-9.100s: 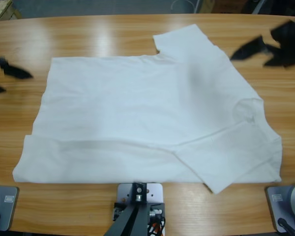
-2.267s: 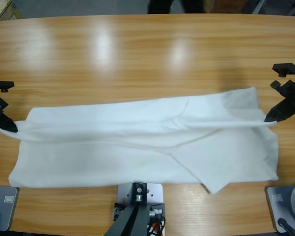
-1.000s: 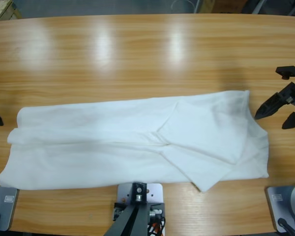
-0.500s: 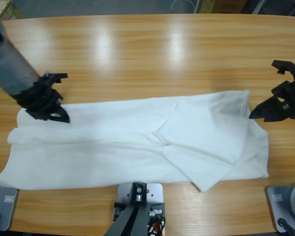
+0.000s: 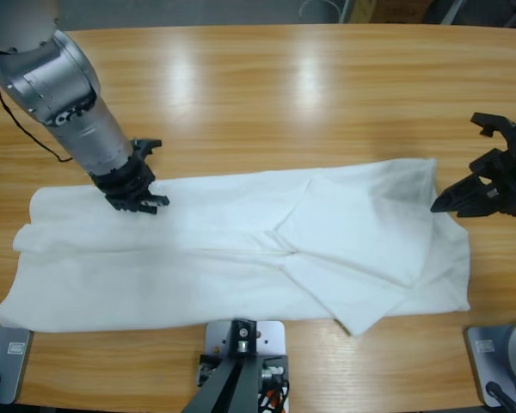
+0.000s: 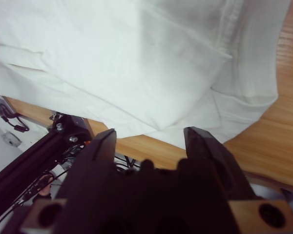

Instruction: Fold clothes

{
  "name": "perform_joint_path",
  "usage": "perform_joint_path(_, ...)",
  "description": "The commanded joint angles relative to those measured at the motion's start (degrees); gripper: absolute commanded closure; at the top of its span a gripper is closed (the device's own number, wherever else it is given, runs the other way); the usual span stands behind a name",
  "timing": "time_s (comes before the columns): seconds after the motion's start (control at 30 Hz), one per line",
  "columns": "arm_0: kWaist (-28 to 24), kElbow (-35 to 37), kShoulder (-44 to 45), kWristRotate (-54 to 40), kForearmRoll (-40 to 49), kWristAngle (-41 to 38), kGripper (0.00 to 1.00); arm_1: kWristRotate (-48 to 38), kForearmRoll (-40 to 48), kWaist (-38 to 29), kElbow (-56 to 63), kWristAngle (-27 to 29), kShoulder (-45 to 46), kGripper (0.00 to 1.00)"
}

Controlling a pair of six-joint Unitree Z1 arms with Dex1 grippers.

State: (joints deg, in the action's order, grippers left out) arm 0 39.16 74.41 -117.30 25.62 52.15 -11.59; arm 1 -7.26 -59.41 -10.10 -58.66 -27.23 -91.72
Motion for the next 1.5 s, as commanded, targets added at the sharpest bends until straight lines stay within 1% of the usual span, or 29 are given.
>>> perform_joint_path(0.03, 3.9, -3.29, -2.39, 1.25, -0.56, -0.08, 1.0, -0.74, 1.13, -0.71, 1.62, 0.07, -0.03, 0.441)
perform_joint_path(0.27, 3.9, -4.68, -2.02, 1.36, -0.38, -1.94, 1.0, -0.67, 1.22, -0.71, 1.81, 0.25, 0.05, 0.441)
perform_joint_path(0.4, 3.95, -5.77, 0.34, 1.27, 0.85, -2.87, 1.0, -0.67, 2.03, -0.69, 2.64, 0.42, -0.16, 0.437)
perform_joint_path(0.57, 5.26, -7.68, 3.12, 1.89, 1.18, -4.03, 1.0, -0.65, 2.86, -0.71, 3.39, 0.4, -0.49, 0.437)
perform_joint_path(0.73, 5.34, -7.79, 4.66, 1.8, 1.75, -4.72, 1.0, -0.65, 2.98, -0.71, 3.53, 0.33, -0.65, 0.437)
perform_joint_path(0.87, 7.21, -8.53, 5.21, 1.99, 2.08, -5.44, 1.0, -0.65, 3.21, -0.71, 3.6, 0.33, -0.68, 0.437)
perform_joint_path(0.97, 8.47, -10.04, 5.68, 3.8, 1.92, -5.6, 1.0, -0.67, 3.35, -0.71, 3.73, 0.25, -0.6, 0.437)
perform_joint_path(1.3, 8.56, -16.45, 5.66, 10.29, -5.39, -5.98, 1.0, -0.71, 3.42, -0.71, 3.9, 0.16, -0.05, 0.437)
perform_joint_path(1.37, 8.54, -16.38, 8.51, 10.52, -5.35, -7.51, 1.0, -0.72, 3.42, -0.71, 3.9, 0.16, 0.2, 0.437)
perform_joint_path(1.5, 8.24, -15.01, 19.02, 12.63, -5.13, -7.55, 1.0, -0.72, 4.02, -0.71, 4.22, 0.25, -0.54, 0.428)
